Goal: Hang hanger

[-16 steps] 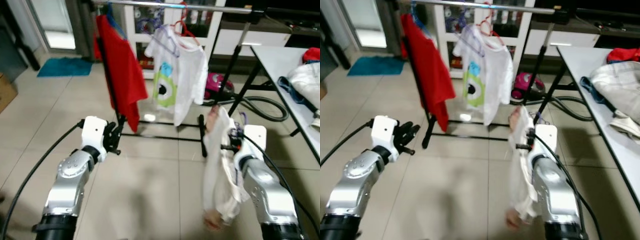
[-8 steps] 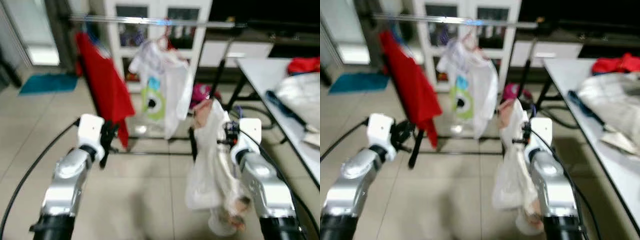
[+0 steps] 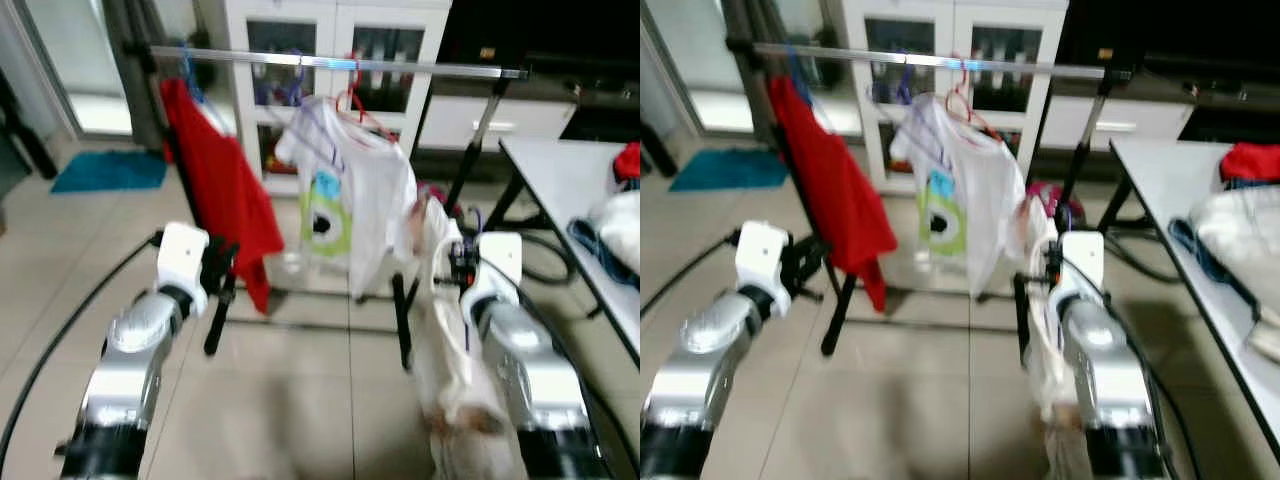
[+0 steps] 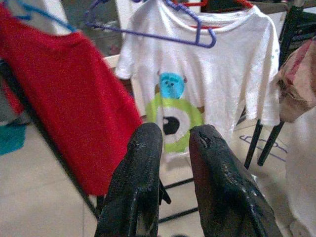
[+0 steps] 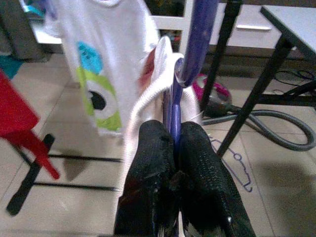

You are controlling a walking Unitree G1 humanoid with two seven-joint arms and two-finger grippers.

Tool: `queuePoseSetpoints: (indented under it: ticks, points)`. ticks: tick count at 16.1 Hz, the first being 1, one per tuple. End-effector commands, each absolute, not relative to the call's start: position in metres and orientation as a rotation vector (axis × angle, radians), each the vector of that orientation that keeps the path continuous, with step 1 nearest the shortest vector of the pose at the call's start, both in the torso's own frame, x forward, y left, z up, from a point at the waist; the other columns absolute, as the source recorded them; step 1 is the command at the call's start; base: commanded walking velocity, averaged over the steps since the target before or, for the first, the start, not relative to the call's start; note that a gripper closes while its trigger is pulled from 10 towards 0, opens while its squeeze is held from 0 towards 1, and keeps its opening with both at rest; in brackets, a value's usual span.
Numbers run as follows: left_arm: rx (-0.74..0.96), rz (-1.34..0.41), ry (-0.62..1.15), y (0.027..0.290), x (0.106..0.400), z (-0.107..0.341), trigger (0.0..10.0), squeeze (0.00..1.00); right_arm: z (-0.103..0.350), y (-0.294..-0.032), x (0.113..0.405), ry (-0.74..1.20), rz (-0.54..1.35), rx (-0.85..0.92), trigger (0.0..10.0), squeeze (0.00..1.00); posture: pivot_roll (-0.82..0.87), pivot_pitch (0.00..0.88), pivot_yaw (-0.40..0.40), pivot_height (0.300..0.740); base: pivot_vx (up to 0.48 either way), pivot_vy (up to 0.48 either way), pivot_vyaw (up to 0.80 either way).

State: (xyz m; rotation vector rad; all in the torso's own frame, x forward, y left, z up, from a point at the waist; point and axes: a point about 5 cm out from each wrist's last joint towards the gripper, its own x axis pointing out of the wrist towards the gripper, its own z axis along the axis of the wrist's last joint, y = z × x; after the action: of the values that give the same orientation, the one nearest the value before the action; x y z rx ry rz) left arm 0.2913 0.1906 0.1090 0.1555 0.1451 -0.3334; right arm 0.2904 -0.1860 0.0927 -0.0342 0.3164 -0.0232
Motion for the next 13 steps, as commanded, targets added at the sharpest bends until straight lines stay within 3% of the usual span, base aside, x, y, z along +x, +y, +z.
queuePoseSetpoints:
  ticks: [1, 13]
  points:
    - [0.154, -0.366, 0.125, 0.1798, 0.2936, 0.1125, 10.0, 0.0, 0.0993, -0.198, 0.2925, 0.286, -0.055, -0.047, 10.0, 0.0, 0.03, 0.0, -0.023, 0.74, 0.48, 0.0, 0.0]
    - [0.165, -0.405, 0.13, 0.1755, 0.2911, 0.1099, 10.0, 0.0, 0.1033, -0.1978, 0.2975, 0.272, -0.034, -0.084, 10.0, 0.0, 0.03, 0.0, -0.028, 0.74, 0.476, 0.0, 0.0]
